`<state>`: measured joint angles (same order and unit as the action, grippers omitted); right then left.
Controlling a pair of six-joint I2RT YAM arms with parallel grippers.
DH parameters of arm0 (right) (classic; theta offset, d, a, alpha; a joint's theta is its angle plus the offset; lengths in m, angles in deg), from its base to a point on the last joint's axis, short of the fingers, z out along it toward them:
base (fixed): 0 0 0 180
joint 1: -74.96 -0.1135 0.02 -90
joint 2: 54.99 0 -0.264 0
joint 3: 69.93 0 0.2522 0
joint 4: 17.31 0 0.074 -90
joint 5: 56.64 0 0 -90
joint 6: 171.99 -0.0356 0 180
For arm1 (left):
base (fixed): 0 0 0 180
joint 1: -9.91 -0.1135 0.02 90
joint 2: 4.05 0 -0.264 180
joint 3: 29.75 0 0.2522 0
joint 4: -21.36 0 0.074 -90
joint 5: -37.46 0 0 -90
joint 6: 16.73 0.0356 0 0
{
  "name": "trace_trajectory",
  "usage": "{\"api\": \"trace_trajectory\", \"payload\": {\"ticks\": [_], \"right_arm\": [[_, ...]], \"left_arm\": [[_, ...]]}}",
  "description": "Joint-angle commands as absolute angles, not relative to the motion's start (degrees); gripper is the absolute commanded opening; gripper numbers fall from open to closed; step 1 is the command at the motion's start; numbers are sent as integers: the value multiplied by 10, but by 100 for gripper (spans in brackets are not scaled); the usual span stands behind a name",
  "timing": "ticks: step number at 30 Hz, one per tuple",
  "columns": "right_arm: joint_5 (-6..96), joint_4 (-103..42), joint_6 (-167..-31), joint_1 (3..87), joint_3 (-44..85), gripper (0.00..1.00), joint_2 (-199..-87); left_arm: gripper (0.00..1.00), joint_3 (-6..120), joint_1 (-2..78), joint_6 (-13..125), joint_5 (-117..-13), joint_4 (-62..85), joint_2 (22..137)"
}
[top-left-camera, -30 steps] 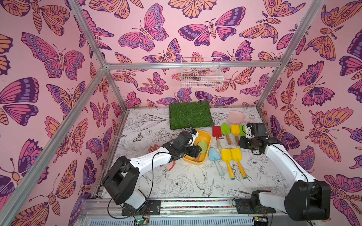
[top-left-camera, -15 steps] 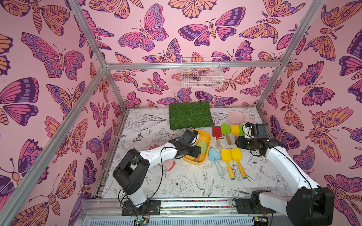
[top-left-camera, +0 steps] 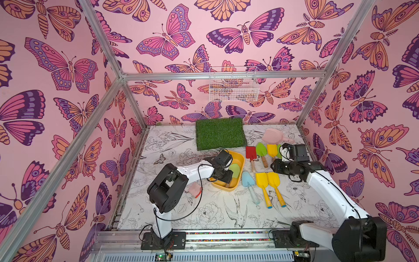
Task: Take the shovel out of the storage box
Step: Pick up the shovel from the storage box.
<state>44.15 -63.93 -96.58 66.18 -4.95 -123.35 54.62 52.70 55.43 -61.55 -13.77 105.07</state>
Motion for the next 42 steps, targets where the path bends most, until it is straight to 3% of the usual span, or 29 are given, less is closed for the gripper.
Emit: {"api": "trace_trajectory", "payload": {"ticks": [1, 11, 23, 42], "right_arm": [[447, -649, -961, 658, -52, 40, -1220], [452, -645, -959, 658, -56, 40, -1210], [455, -644, -976, 657, -58, 39, -1193], [475, -650, -1004, 657, -64, 39, -1153]], "left_arm": [[52, 564, 529, 558, -616, -166, 1078], [30, 587, 529, 557, -613, -185, 1114], [4, 576, 521, 564, -584, -187, 1049], [0, 511, 514, 569, -604, -137, 915]]}}
